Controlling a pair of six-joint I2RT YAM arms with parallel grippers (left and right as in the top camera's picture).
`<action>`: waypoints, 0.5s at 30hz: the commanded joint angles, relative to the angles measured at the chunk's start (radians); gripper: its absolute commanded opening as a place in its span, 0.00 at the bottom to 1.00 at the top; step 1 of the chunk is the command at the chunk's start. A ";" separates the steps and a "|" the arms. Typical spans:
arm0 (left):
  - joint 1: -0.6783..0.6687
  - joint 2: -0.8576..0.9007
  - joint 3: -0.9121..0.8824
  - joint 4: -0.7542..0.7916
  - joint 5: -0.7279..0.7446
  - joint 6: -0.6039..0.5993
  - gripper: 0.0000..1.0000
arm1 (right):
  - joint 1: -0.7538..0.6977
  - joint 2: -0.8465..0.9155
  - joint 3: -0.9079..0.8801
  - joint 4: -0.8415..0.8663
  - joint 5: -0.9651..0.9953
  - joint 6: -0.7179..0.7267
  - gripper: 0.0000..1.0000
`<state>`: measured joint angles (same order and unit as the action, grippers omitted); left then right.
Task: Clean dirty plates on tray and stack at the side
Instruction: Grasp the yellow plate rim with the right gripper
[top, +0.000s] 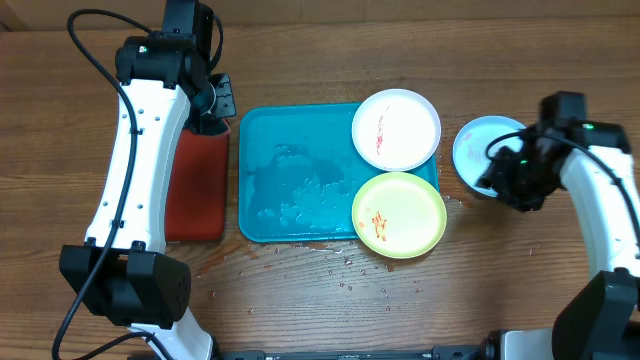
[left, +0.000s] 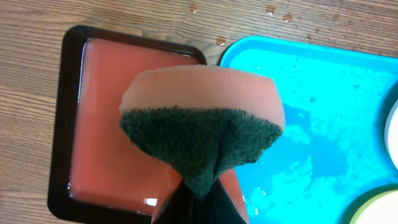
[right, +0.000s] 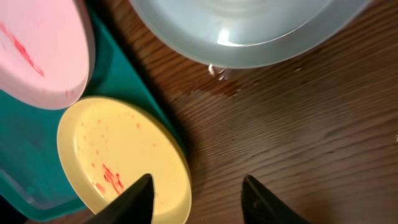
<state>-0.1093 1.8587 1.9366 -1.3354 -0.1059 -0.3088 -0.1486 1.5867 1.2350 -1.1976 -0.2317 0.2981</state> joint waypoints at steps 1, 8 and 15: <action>0.004 -0.014 0.011 0.003 0.003 -0.014 0.04 | 0.067 -0.005 -0.040 0.025 -0.006 -0.018 0.52; 0.004 -0.014 0.011 0.003 0.003 -0.014 0.04 | 0.189 -0.005 -0.155 0.118 -0.005 -0.018 0.52; 0.004 -0.014 0.011 0.005 0.003 -0.014 0.04 | 0.248 -0.005 -0.274 0.202 -0.005 -0.014 0.45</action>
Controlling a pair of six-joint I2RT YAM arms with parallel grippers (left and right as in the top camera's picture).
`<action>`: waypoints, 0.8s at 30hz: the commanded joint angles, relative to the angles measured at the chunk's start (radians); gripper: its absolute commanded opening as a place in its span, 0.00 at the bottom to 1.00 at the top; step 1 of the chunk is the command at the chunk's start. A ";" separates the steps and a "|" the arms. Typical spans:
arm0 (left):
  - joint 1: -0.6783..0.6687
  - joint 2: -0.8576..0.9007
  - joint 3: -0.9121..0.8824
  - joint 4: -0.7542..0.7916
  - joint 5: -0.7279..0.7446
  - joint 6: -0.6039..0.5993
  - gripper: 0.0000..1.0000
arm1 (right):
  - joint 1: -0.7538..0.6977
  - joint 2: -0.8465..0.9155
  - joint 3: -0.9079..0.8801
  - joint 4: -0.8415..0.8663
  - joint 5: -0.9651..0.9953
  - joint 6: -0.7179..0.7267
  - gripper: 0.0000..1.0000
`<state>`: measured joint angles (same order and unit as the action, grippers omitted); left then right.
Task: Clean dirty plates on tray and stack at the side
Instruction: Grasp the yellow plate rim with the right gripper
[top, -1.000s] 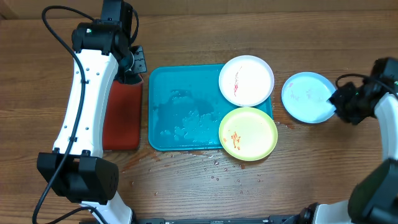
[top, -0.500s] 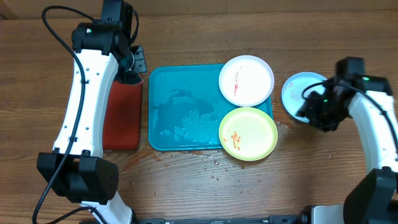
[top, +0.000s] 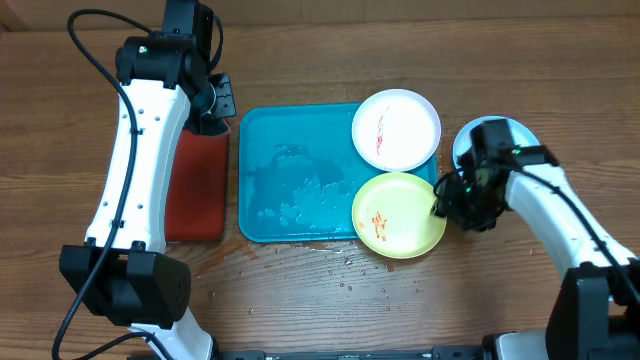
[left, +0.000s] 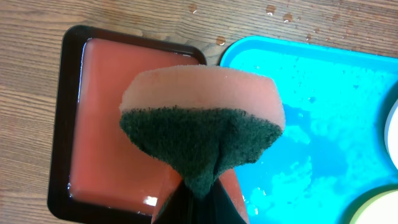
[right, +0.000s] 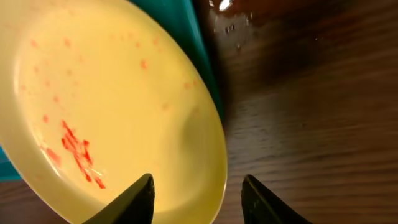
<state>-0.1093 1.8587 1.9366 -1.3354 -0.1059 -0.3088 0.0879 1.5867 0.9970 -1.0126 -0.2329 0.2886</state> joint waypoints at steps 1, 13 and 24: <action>0.004 -0.014 0.011 0.005 0.003 -0.014 0.04 | 0.012 -0.005 -0.045 0.021 -0.004 -0.004 0.43; 0.004 -0.014 0.011 0.003 0.003 -0.014 0.04 | 0.012 -0.005 -0.123 0.103 0.003 0.023 0.25; 0.004 -0.014 0.011 0.003 0.003 -0.014 0.04 | 0.015 -0.005 -0.118 0.087 -0.081 0.017 0.04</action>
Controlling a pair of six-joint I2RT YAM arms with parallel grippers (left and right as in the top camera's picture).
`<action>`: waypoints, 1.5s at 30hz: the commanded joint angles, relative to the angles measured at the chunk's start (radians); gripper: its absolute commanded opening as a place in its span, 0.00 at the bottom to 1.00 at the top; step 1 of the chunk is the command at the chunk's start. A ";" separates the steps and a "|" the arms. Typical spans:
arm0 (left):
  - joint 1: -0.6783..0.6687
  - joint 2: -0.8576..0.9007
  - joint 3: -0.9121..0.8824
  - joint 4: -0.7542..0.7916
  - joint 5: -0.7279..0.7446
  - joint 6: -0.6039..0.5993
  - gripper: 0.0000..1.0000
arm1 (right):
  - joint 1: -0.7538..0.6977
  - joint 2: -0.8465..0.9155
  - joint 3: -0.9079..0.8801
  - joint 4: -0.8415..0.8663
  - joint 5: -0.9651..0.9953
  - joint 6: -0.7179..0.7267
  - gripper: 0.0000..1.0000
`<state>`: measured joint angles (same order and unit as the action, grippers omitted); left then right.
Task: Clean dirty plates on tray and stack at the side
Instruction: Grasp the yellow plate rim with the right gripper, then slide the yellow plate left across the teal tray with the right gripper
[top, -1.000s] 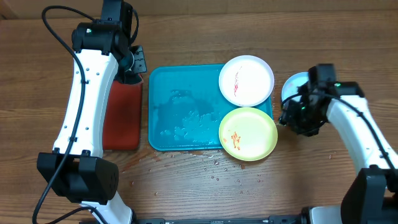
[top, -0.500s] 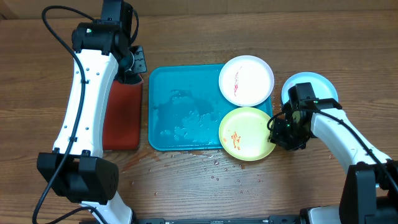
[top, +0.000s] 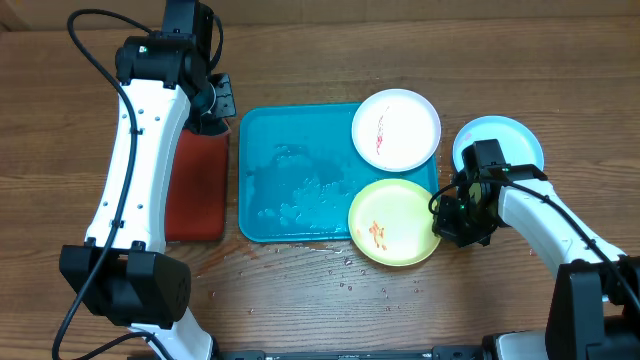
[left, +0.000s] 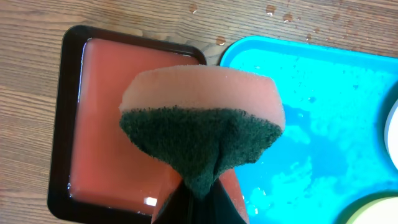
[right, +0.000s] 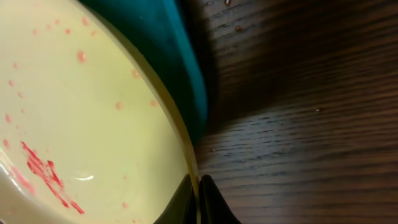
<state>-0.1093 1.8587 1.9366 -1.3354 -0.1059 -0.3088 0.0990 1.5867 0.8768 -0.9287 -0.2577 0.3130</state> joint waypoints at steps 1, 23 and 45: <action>0.004 -0.014 0.011 0.003 0.003 -0.013 0.04 | 0.007 -0.005 0.003 0.005 -0.071 -0.007 0.04; 0.004 -0.014 0.011 0.005 0.003 -0.014 0.04 | 0.471 0.018 0.169 0.444 0.192 0.459 0.04; 0.004 -0.014 0.011 0.024 0.021 -0.014 0.04 | 0.584 0.250 0.237 0.471 0.194 0.612 0.06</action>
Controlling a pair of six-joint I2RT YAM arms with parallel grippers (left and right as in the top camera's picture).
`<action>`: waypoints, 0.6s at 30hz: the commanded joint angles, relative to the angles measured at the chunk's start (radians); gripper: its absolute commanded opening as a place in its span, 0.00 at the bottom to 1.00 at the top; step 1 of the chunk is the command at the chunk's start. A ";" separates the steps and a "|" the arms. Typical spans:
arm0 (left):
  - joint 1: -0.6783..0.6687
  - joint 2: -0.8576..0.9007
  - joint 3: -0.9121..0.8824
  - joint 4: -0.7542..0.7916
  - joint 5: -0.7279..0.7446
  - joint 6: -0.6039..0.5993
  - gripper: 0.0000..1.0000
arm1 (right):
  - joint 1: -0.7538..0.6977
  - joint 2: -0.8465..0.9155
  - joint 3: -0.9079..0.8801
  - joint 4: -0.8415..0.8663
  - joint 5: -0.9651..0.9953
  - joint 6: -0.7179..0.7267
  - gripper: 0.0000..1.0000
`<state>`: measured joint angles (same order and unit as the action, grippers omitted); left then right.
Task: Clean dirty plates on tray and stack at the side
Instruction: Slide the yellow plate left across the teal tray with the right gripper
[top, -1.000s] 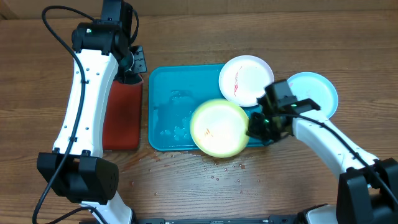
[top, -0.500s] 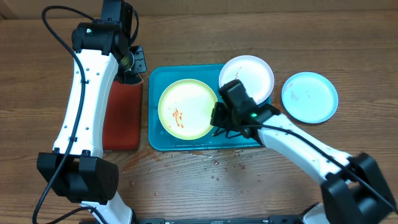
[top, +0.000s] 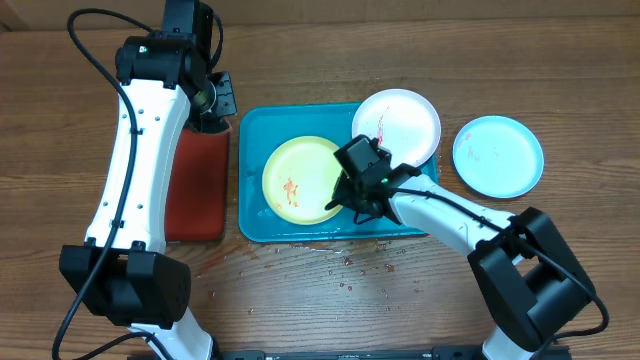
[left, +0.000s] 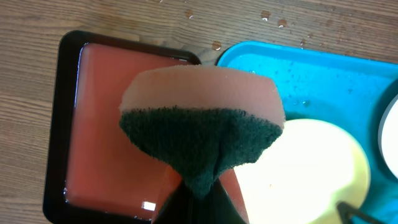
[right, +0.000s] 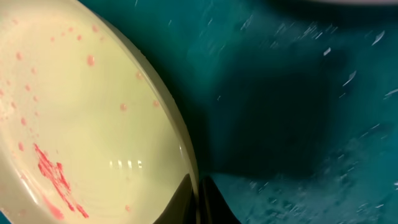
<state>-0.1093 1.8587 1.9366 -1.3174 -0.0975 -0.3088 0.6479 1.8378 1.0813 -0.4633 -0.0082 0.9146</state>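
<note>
A yellow plate (top: 300, 180) smeared with red lies over the middle of the wet blue tray (top: 255, 215). My right gripper (top: 345, 195) is shut on its right rim; in the right wrist view the rim (right: 180, 143) runs between the fingers. A white plate (top: 397, 128) with a red streak sits at the tray's far right corner. A clean light-blue plate (top: 498, 156) rests on the table to the right. My left gripper (left: 198, 198) is shut on a pink and green sponge (left: 202, 127), held above the red basin (left: 99, 124).
The red basin (top: 195, 185) of water stands left of the tray, under the left arm. Water drops speckle the wooden table (top: 330, 265) in front of the tray. The right arm stretches across the tray's front right corner.
My right gripper, shut on the yellow plate's rim, has moved left with it from the tray's front right corner to the middle of the tray. The left gripper with the sponge has barely shifted.
My right gripper was open by the light-blue plate at the right. Then it stood open at the yellow plate's right rim, then shut on that rim. Now the plate lies at the tray's middle. The left gripper held the sponge over the basin throughout.
</note>
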 joint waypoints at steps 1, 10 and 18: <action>0.004 -0.014 0.011 0.008 0.013 -0.014 0.04 | 0.043 -0.001 0.033 0.006 -0.066 0.010 0.12; 0.004 -0.014 0.011 0.008 0.013 -0.014 0.04 | 0.026 -0.001 0.052 0.058 -0.071 -0.201 0.19; 0.004 -0.014 0.007 0.011 0.023 -0.014 0.04 | -0.079 0.012 0.061 0.093 -0.055 -0.534 0.18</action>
<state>-0.1093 1.8587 1.9366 -1.3125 -0.0902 -0.3088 0.5949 1.8378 1.1198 -0.3847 -0.0521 0.5640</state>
